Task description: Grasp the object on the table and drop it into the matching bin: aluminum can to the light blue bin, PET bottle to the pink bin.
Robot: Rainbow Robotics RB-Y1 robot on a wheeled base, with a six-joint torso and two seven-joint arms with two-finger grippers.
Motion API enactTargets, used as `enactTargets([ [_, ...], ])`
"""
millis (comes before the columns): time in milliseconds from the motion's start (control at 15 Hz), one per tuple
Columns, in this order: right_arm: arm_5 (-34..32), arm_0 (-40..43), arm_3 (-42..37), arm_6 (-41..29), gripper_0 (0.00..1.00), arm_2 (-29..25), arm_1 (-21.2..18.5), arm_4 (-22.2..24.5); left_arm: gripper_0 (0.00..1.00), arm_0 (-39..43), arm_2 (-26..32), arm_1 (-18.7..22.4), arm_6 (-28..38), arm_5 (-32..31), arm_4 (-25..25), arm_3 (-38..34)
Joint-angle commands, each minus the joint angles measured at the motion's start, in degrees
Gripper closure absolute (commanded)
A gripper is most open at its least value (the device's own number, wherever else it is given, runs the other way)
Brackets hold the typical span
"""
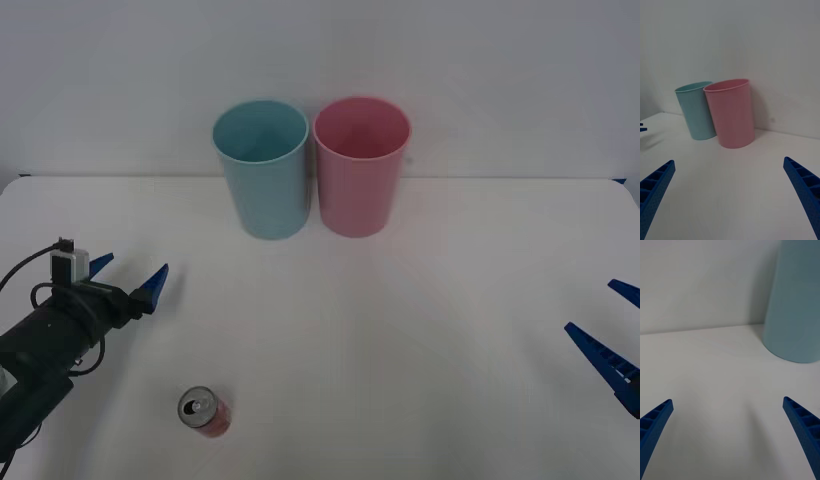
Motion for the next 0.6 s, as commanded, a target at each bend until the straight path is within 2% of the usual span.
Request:
enactTargets([
  [67,0.0,0.0,0.0,0.0,0.0,0.0,0.0,0.0,0.0,0.09,0.09,0.0,-0.08,-0.7,1.14,0.0],
  [400,0.0,0.0,0.0,0.0,0.0,0.0,0.0,0.0,0.0,0.18,0.88,0.0,-0.08,-1.93,1.41,0.0],
  [600,0.0,0.0,0.0,0.0,0.0,0.0,0.0,0.0,0.0,0.44,3.25,0.0,-0.17,-5.71,1.41,0.0],
])
